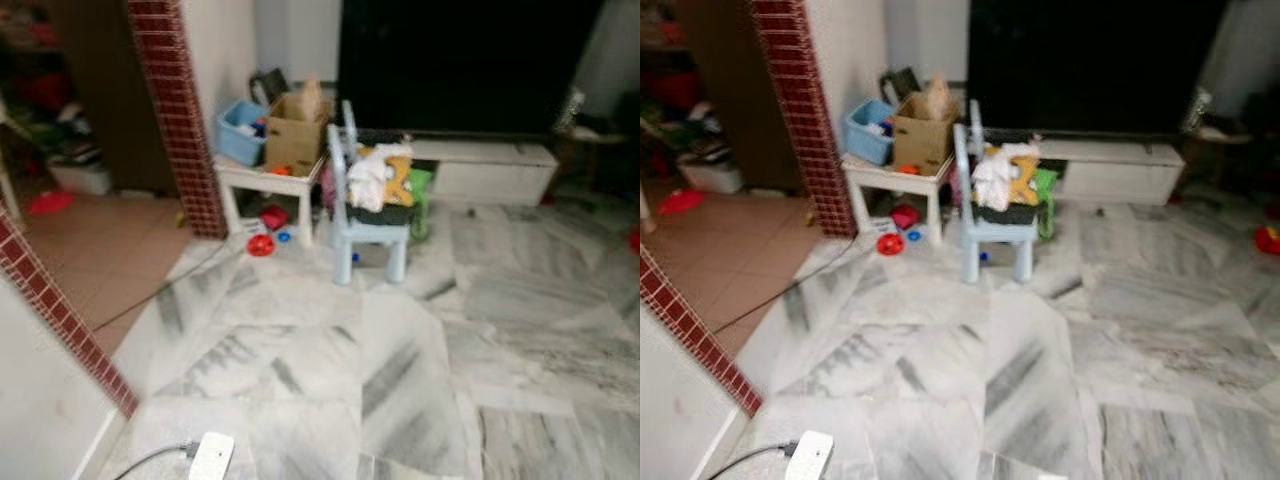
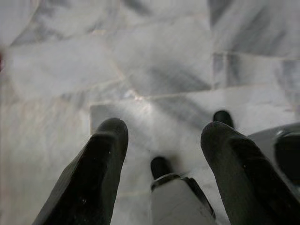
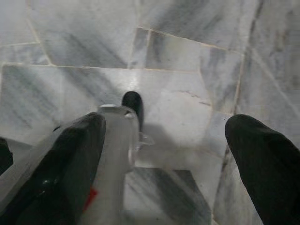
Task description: Hang keys on a hook
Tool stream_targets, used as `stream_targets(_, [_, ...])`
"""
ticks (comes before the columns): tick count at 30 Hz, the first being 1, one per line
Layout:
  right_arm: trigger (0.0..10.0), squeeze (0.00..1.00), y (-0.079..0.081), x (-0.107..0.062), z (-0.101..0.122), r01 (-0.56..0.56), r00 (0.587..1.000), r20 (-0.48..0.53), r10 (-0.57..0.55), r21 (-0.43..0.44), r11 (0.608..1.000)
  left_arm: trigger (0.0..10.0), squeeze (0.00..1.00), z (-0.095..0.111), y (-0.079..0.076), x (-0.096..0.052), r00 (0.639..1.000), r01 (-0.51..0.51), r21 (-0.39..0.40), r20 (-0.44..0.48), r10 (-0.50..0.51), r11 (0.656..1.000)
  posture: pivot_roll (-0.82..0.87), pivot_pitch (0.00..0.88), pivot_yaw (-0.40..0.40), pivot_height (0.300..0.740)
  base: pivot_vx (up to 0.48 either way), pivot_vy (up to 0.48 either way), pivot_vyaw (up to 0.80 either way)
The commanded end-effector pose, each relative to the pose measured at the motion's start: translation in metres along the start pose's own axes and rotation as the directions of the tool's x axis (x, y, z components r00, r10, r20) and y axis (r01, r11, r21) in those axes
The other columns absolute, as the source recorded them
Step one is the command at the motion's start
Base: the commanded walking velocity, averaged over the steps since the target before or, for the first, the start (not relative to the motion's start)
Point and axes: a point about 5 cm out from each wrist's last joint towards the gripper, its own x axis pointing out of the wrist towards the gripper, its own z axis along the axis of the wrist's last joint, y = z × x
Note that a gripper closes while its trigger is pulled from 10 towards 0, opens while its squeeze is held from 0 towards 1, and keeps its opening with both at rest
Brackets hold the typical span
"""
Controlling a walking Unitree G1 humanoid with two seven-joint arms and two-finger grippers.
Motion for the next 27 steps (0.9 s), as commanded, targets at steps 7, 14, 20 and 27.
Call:
stream_targets(7, [10.0, 0.00, 0.0037, -0.0003, -0.0035, -0.008, 1.000, -0.012, 0.008, 0.013, 1.000, 10.0, 0.00, -0.0027, 0.0088, -0.0018, 1.000, -0.025, 0.004, -0.015, 0.025, 1.000, -0.07, 0.000, 0.021, 0.740, 0.000, 0.000, -0.11])
stream_targets(14, [10.0, 0.00, 0.0038, -0.0003, -0.0030, -0.011, 1.000, -0.007, 0.011, 0.014, 1.000, 10.0, 0.00, -0.0035, 0.0091, -0.0019, 0.999, -0.030, -0.006, -0.021, 0.029, 1.000, -0.07, 0.000, 0.022, 0.740, 0.000, 0.000, 0.00])
stream_targets(20, [10.0, 0.00, 0.0038, -0.0003, -0.0032, -0.012, 1.000, -0.006, 0.012, 0.016, 1.000, 10.0, 0.00, -0.0041, 0.0090, -0.0020, 0.999, -0.029, -0.006, -0.023, 0.028, 1.000, -0.07, 0.000, 0.021, 0.740, 0.000, 0.000, 0.00])
stream_targets(27, [10.0, 0.00, 0.0034, -0.0004, -0.0034, -0.010, 1.000, -0.006, 0.010, 0.017, 1.000, 10.0, 0.00, -0.0045, 0.0084, -0.0020, 0.999, -0.023, -0.010, -0.023, 0.022, 1.000, -0.07, 0.000, 0.022, 0.740, 0.000, 0.000, 0.00])
